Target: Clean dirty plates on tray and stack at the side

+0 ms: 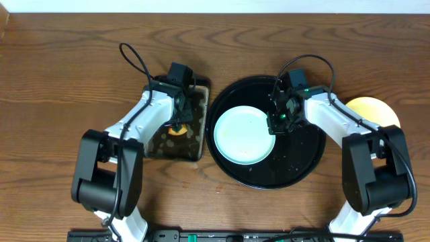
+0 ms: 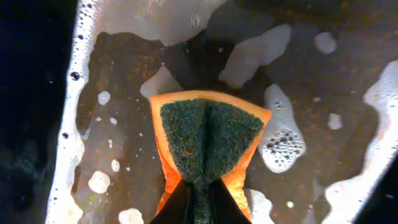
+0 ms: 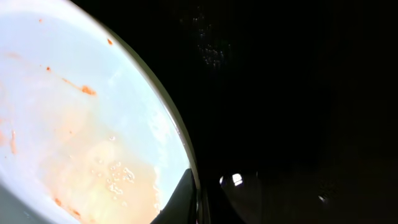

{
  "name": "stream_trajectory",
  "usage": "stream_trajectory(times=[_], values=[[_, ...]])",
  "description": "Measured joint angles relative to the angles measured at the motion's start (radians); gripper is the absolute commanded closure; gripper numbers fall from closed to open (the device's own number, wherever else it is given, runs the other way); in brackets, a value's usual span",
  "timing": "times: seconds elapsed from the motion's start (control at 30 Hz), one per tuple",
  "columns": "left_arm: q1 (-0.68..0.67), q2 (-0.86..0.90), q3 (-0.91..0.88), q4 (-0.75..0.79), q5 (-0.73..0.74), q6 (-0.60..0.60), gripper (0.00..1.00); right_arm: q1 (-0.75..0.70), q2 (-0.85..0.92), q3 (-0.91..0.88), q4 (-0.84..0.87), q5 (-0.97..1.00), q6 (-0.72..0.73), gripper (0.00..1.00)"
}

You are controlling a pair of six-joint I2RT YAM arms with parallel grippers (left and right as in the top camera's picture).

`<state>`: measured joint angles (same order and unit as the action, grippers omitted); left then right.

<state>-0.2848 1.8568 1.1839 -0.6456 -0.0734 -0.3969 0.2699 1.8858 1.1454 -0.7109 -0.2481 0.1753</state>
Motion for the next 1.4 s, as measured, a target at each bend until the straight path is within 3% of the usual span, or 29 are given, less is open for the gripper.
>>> stream_trajectory(times=[0.03,0.07,0.13,0.5,0.77,1.07,1.4], values=[[0.000,0.003,0.000,-0.001,0.000,0.014,0.52,0.000,-0.008,0.000,-0.004,0.019,0.000,0.99],[0.000,0.005,0.000,-0.002,0.002,0.011,0.46,0.000,-0.014,0.000,-0.006,0.034,0.000,0.99],[0.000,0.005,0.000,-0.002,0.005,0.015,0.42,-0.002,-0.047,0.000,-0.008,0.084,0.000,0.99],[0.000,-0.010,0.000,-0.009,0.007,0.018,0.37,-0.002,-0.343,0.021,-0.010,0.464,-0.069,0.99],[0.001,-0.202,-0.005,-0.009,0.007,0.021,0.36,0.047,-0.388,0.021,-0.010,0.796,-0.191,0.99],[0.035,-0.349,-0.006,-0.064,0.011,0.020,0.34,0.242,-0.389,0.021,-0.005,1.043,-0.222,0.99],[0.067,-0.420,-0.006,-0.117,0.014,0.020,0.32,0.270,-0.389,0.021,-0.006,1.139,-0.173,0.99]])
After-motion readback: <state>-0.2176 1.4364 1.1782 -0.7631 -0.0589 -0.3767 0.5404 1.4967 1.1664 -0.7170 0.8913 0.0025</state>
